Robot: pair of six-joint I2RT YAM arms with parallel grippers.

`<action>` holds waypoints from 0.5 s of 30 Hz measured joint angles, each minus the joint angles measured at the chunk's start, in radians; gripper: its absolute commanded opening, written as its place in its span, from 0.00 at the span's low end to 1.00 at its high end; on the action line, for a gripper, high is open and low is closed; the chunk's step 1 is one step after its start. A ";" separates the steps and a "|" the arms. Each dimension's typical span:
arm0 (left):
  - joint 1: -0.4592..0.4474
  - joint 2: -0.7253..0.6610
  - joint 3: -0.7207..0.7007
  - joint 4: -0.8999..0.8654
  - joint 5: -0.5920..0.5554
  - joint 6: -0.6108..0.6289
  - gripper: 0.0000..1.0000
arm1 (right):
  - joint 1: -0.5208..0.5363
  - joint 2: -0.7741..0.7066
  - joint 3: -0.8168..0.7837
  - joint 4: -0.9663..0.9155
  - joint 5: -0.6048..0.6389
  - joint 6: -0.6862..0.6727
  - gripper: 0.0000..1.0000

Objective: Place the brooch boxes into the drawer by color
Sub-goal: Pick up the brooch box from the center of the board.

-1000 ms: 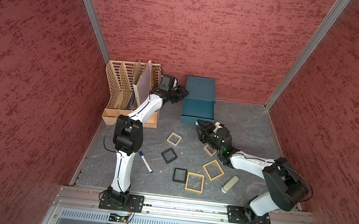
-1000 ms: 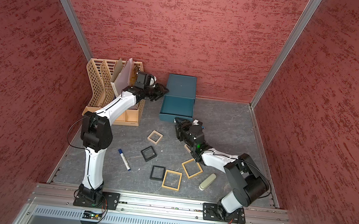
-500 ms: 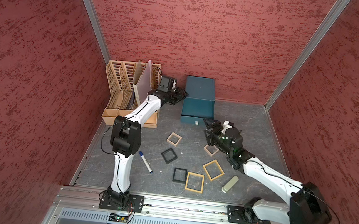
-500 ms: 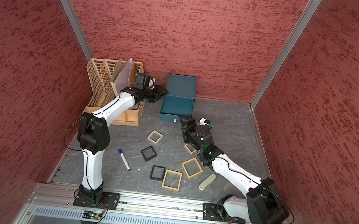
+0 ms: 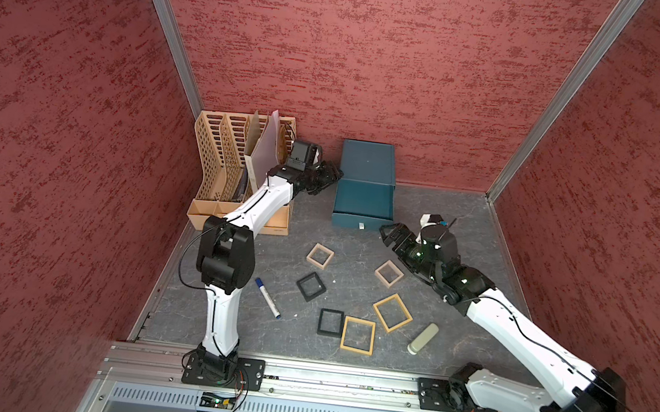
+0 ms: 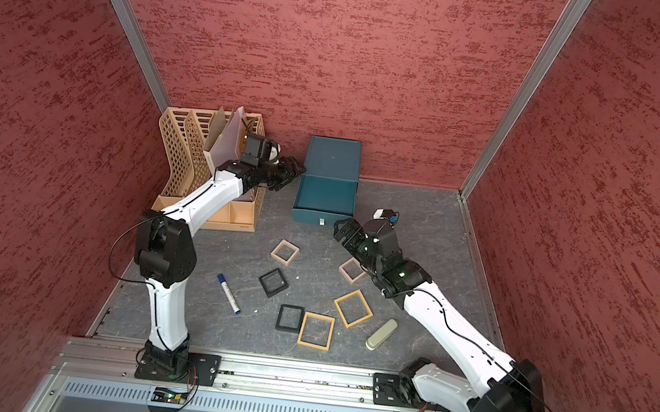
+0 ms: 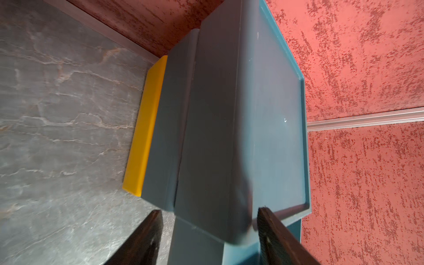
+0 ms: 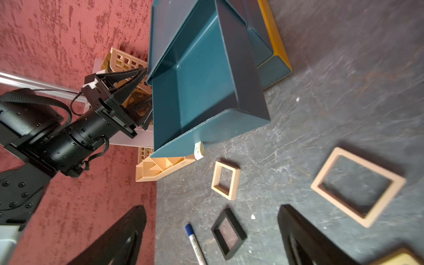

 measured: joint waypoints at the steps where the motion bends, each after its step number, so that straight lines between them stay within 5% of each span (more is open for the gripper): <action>1: 0.003 -0.019 -0.018 0.000 -0.006 -0.001 0.70 | -0.002 -0.002 0.018 -0.045 0.014 -0.039 0.93; 15: 0.004 -0.302 -0.254 0.014 -0.045 -0.016 0.73 | -0.010 0.165 0.096 -0.355 0.049 -0.623 0.98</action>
